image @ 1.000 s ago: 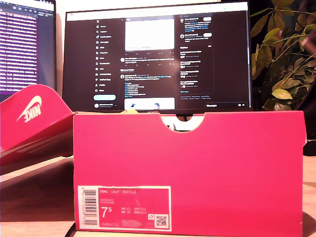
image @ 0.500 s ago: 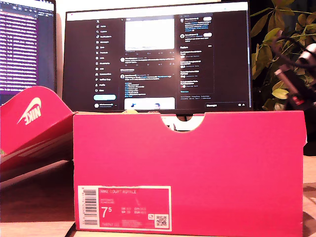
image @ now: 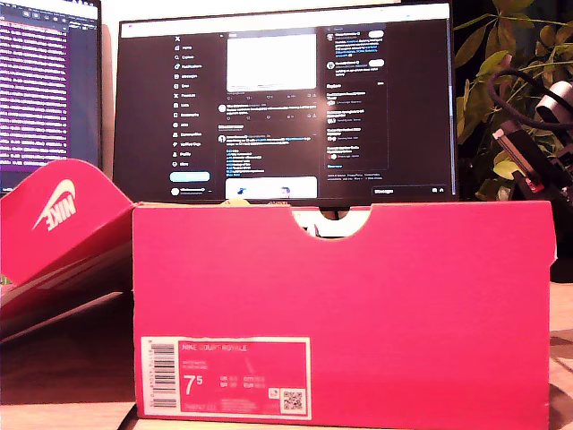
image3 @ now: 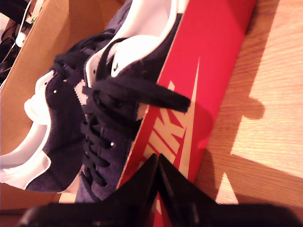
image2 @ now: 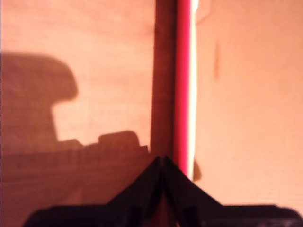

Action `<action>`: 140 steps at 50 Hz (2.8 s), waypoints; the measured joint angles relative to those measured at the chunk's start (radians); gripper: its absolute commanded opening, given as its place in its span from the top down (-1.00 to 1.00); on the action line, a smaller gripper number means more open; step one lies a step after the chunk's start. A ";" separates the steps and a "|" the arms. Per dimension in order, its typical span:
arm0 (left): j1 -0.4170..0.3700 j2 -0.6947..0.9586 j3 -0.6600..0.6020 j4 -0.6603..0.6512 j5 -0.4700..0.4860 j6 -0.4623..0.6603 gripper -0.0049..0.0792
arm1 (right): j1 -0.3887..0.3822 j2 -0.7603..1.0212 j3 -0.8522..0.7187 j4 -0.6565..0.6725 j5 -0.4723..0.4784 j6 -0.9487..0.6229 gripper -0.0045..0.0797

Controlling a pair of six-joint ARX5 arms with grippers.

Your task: Close the red shoebox by pushing the lid with your left arm and holding the box in place with your right arm

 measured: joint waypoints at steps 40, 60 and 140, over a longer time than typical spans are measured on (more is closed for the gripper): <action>0.020 -0.064 0.243 -0.230 0.132 0.052 0.93 | 0.045 0.000 0.000 0.004 0.020 0.000 0.92; -0.013 -0.279 0.309 -0.246 0.275 -0.024 0.93 | 0.045 0.000 0.000 0.003 0.020 0.000 0.92; -0.882 -0.315 0.292 0.451 -0.291 -0.241 0.93 | -0.108 0.000 0.004 -0.114 -0.007 -0.148 0.92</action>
